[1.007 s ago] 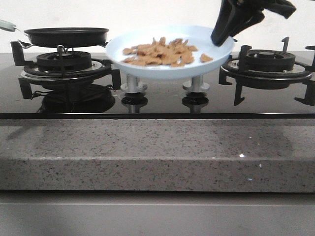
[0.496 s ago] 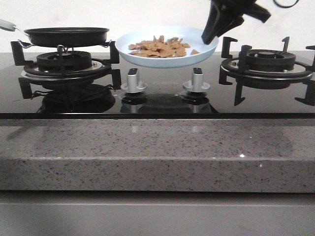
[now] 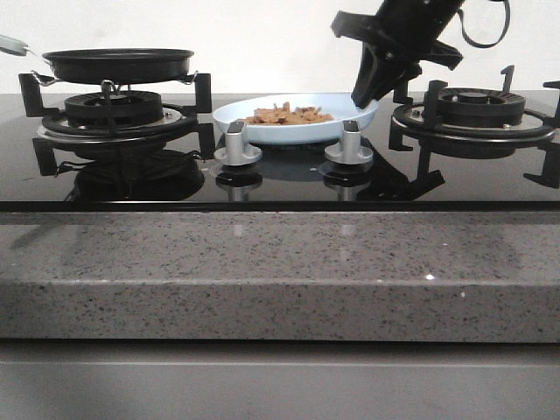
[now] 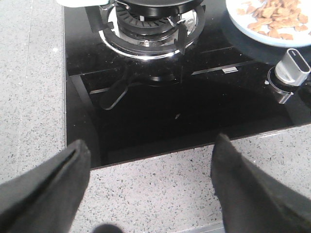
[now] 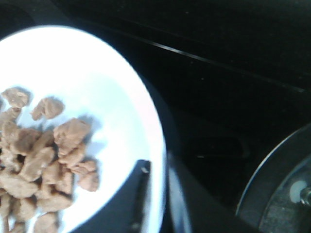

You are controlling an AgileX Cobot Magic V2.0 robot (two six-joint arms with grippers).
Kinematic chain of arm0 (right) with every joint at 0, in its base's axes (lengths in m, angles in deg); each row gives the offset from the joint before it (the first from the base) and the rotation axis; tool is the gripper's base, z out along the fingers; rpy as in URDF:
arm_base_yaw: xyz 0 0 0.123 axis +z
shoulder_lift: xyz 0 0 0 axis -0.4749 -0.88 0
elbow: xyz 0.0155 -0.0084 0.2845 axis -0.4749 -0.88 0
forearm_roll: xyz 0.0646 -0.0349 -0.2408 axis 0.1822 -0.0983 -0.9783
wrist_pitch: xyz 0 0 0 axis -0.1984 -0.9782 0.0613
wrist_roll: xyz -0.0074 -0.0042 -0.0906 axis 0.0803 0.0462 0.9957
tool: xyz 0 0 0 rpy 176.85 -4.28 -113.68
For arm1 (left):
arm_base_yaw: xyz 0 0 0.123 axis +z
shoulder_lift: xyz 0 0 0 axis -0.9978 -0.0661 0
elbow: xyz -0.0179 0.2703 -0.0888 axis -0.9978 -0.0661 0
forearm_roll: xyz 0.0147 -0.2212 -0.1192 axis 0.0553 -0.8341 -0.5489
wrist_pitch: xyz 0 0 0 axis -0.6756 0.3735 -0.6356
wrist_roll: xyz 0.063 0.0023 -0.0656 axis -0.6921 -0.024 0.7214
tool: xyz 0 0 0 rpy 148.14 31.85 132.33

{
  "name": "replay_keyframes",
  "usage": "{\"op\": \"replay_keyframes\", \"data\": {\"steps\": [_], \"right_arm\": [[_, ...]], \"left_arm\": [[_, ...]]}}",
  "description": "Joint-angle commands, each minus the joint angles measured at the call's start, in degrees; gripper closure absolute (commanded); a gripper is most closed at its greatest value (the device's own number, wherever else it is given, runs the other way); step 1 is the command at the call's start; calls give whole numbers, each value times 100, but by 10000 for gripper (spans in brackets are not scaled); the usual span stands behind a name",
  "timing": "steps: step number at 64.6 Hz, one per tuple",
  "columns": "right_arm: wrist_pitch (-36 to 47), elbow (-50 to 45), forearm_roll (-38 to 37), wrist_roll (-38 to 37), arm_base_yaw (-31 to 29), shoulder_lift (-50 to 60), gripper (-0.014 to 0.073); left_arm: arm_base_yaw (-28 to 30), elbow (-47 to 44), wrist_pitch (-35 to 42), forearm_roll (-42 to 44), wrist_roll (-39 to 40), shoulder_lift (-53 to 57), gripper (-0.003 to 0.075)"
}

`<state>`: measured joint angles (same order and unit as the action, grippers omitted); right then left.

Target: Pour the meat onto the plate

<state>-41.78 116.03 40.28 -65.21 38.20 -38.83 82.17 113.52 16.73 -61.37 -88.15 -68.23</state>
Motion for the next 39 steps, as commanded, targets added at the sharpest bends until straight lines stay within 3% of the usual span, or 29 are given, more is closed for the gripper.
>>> {"op": "replay_keyframes", "data": {"steps": [1, 8, 25, 39], "right_arm": [[170, 227, 92, 49, -25, 372, 293], [62, 233, 92, 49, -25, 457, 189], [-74, -1, 92, 44, 4, 1409, 194], [176, -1743, -422, 44, 40, 2978, 194]], "left_arm": [[-44, 147, 354, -86, 62, 20, 207], [-44, 147, 354, -86, 62, 20, 207], [-44, 147, 354, -86, 62, 20, 207], [-44, 147, 354, -86, 62, 20, 207]]}}
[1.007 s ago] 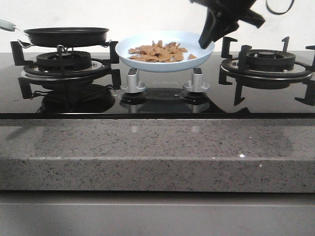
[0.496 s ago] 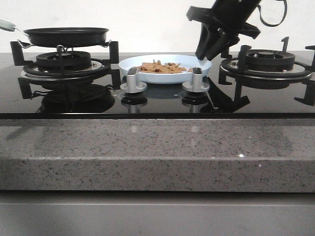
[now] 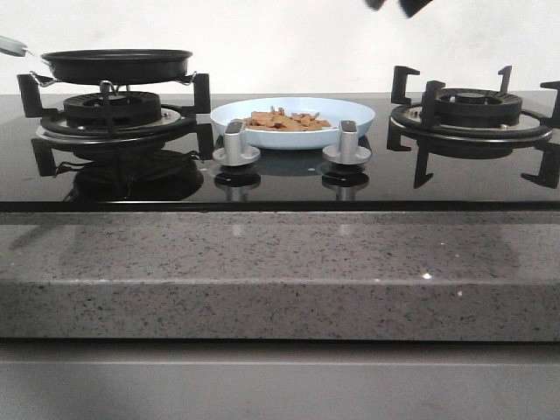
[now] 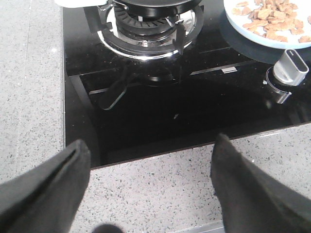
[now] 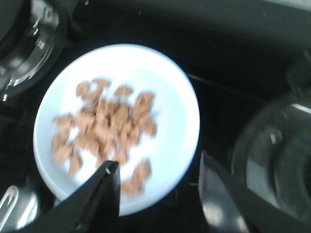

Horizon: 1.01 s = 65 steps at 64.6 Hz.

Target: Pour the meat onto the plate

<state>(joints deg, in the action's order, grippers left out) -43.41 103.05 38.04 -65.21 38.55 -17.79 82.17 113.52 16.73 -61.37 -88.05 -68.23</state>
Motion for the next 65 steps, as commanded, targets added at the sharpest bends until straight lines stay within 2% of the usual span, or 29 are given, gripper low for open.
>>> {"op": "replay_keyframes", "data": {"steps": [1, 18, 34, 49, 65], "right_arm": [[361, -654, -263, 44, 6, 991, 194], [563, -3144, -614, 6, 6, 3247, 194], [401, -4730, -881, -493, 6, 5299, 194], [-60, -5697, -1180, -850, 6, 6911, 194], [-290, -6218, -1199, -855, 6, 7923, 194]], "left_arm": [[-44, 147, 354, -86, 52, 20, 206], [-44, 147, 443, -96, 52, 20, 207], [-44, 147, 443, -96, 52, 20, 206], [-44, 147, 443, -96, 52, 20, 207], [-44, 147, 443, -96, 52, 20, 209]]}}
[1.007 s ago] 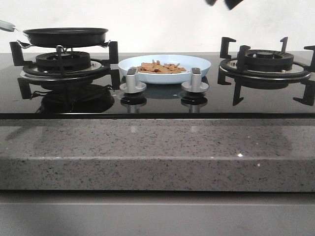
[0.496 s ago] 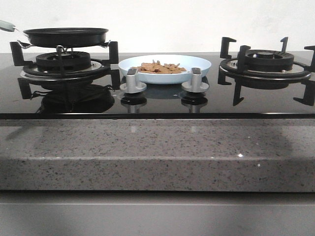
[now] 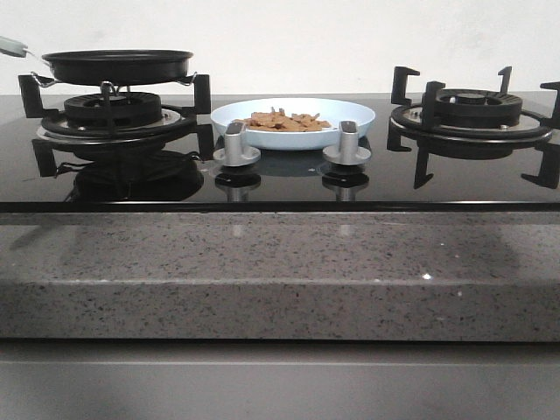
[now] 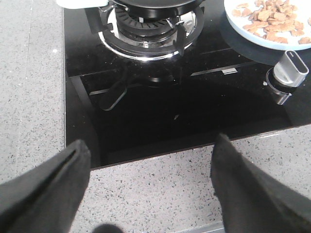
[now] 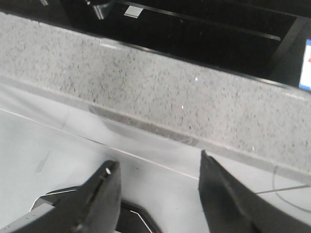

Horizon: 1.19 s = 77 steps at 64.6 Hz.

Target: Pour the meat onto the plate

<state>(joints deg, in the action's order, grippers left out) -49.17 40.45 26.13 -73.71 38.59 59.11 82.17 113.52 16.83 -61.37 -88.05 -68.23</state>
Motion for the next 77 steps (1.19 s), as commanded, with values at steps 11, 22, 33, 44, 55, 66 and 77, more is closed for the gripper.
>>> {"op": "replay_keyframes", "data": {"steps": [11, 22, 33, 44, 55, 66, 77], "right_arm": [[240, 5, -8, -6, 2, 417, 309], [165, 5, -8, -6, 2, 417, 550], [164, 5, -8, -6, 2, 417, 661], [167, 5, -2, -6, 2, 417, 662], [163, 5, 3, -6, 2, 417, 662], [155, 5, 3, -6, 2, 417, 662], [155, 5, 3, -6, 2, 417, 662]], "left_arm": [[-44, 147, 433, -96, 52, 20, 326], [-44, 147, 433, -96, 52, 20, 546], [-44, 147, 529, -96, 52, 20, 738], [-44, 147, 543, -96, 52, 20, 741], [-44, 147, 543, -96, 52, 20, 741], [-57, 132, 568, -96, 52, 48, 741], [-96, -403, 1221, 142, 82, 976, 741]]}}
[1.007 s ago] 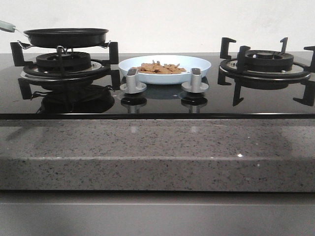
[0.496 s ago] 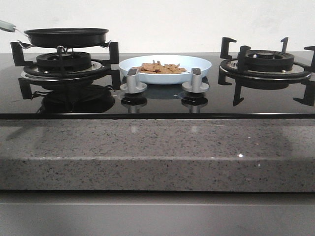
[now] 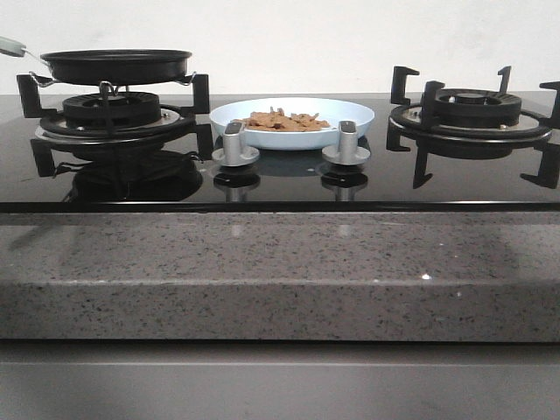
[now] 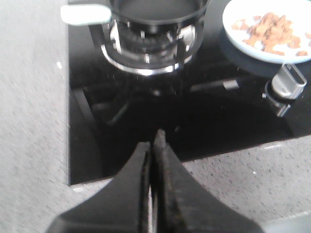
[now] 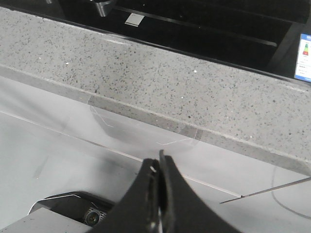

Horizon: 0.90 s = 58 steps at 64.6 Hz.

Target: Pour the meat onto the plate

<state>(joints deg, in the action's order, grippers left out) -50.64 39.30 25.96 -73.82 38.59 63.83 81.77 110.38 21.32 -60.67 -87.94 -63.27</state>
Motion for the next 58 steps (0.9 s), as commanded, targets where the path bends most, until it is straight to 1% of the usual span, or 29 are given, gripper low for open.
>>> {"op": "replay_keyframes", "data": {"steps": [1, 16, 25, 28, 32, 35, 39, 49, 53, 58], "right_arm": [[301, 120, 25, 5, 2, -56, 662], [296, 120, 26, 5, 2, -56, 662], [296, 120, 26, 5, 2, -56, 662], [296, 120, 26, 5, 2, -56, 662], [296, 120, 26, 5, 2, -56, 662], [296, 120, 26, 5, 2, -56, 662], [296, 120, 26, 5, 2, -56, 662], [296, 120, 26, 5, 2, -56, 662], [296, 120, 26, 5, 2, -56, 662], [297, 120, 26, 5, 2, -56, 662]], "left_arm": [[-56, -163, 814, 72, 71, 580, 741], [71, -1390, 1339, 95, 496, 1924, 741], [71, -2287, 2171, 192, 848, 2463, 741], [57, -2535, 2376, 492, 1215, 2695, 741], [59, -2865, 2550, 1072, 2013, 2967, 741], [59, -3100, 2678, 1380, 2433, 3164, 741], [111, -3401, 2977, 1416, 2440, 3356, 741], [234, -4162, 4123, 1395, 2440, 3645, 741], [234, -4386, 4421, 1391, 2428, 3816, 741], [234, -4694, 5048, 1219, 2428, 3864, 741]]}}
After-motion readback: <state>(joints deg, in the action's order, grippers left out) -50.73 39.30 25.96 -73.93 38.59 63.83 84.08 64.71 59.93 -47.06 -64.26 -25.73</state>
